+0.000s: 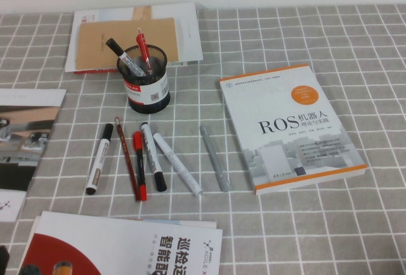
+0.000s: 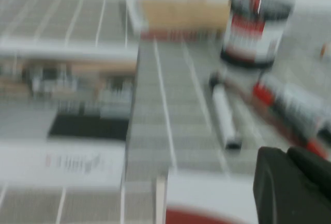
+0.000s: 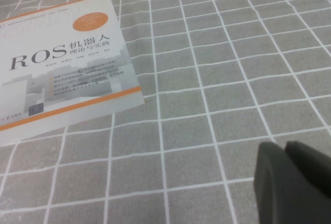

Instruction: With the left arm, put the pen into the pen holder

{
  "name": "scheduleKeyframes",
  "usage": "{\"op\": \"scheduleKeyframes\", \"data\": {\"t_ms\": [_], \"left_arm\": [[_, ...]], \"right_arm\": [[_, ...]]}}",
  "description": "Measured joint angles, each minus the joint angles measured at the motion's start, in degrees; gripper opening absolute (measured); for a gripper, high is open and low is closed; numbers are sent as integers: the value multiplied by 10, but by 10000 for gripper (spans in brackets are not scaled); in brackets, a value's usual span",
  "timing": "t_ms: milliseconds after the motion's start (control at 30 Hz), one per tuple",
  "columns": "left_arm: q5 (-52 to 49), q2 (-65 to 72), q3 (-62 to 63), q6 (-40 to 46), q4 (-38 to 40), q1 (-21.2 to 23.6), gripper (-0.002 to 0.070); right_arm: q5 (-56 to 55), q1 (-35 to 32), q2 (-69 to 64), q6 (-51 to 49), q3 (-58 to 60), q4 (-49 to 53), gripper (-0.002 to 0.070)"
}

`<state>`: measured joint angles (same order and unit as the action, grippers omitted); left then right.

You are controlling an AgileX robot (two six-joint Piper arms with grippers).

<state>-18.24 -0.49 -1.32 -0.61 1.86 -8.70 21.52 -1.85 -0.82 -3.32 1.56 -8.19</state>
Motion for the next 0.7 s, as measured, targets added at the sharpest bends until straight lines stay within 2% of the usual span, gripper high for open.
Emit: {"op": "scheduleKeyframes", "data": {"t_ms": [133,700], "left_arm": [[-34,0,-1,0,-6,0,-1],[-38,-1,-1,0,-7,0,-1]], "right_arm": [[0,0,0,0,0,0,-15],[0,0,0,0,0,0,-15]]}}
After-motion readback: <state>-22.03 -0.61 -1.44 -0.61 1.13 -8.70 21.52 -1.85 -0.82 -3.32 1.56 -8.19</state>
